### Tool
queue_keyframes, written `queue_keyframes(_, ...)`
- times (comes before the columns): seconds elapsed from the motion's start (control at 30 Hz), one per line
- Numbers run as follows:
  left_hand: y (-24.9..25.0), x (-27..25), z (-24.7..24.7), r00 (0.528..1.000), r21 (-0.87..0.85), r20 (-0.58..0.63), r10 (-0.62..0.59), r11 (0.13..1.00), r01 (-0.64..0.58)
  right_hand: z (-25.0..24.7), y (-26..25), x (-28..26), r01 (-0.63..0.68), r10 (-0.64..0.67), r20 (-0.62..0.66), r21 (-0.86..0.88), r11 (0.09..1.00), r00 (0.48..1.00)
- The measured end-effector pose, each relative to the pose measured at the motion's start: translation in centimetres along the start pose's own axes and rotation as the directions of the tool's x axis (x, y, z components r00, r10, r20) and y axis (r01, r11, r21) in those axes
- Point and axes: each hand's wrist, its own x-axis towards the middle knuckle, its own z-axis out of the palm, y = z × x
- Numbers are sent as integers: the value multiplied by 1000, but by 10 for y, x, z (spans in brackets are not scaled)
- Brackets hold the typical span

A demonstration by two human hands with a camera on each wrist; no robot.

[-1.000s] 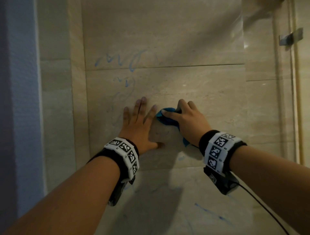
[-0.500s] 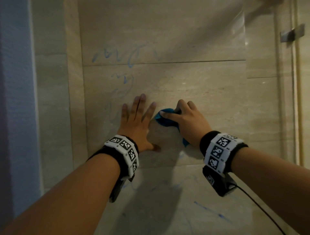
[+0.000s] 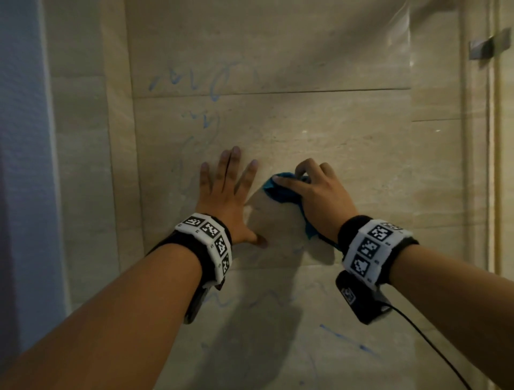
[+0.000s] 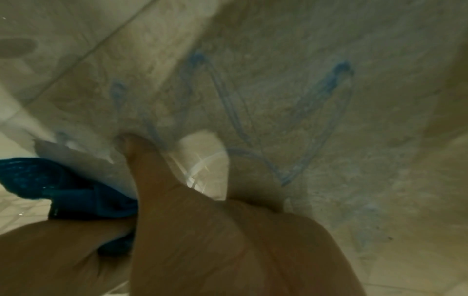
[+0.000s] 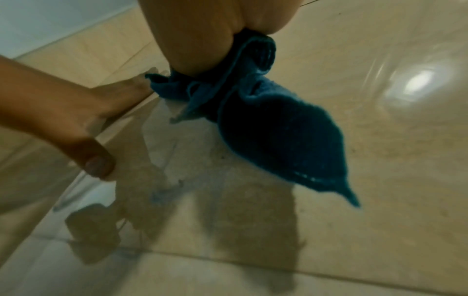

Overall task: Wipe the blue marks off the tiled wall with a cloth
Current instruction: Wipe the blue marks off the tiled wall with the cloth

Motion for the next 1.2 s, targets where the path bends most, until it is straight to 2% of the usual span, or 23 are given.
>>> queue_keyframes(0.1, -1, 1, 4, 1000, 9, -22, -4, 1000, 4, 9, 2, -14, 116, -116, 1, -6, 993, 993)
queue_keyframes(0.23, -3, 1, 7, 997, -24, -79, 8, 1000, -10, 11, 1, -45, 253, -256, 110, 38, 967, 960)
queue_keyframes(0.33, -3, 1, 8, 995, -37, -102, 18, 999, -22, 6, 1, -48, 264, -269, 164, 55, 963, 949)
queue_keyframes(0.53, -3, 1, 7, 996, -12, -84, 12, 1000, -13, -2, -6, -34, 149, -157, 143, 66, 987, 977)
queue_keyframes(0.73, 1, -2, -1, 999, 14, -33, -11, 1000, 12, -5, -4, -61, 268, -294, 247, 135, 954, 923)
queue_keyframes(0.83, 5, -5, -9, 1000, 20, 14, -21, 1000, 20, -13, -4, -72, 226, -269, 330, 165, 960, 905)
queue_keyframes(0.9, 8, -9, -16, 999, 9, 43, -33, 999, 33, -22, -6, -70, 152, -220, 401, 194, 969, 890)
queue_keyframes(1.0, 17, -20, -24, 1000, -46, 23, 2, 999, -1, -37, -8, -66, -138, -34, 521, 289, 947, 853)
queue_keyframes(1.07, 26, -32, -27, 998, -148, -13, 64, 987, -65, -47, -10, -65, -276, 51, 531, 353, 894, 846)
queue_keyframes(1.13, 35, -41, -25, 993, -312, -40, 114, 942, -121, -53, -12, -65, -303, 77, 490, 399, 865, 868)
queue_keyframes(1.2, 42, -47, -20, 988, -508, -45, 149, 848, -151, -58, -15, -67, -308, 84, 462, 436, 845, 883)
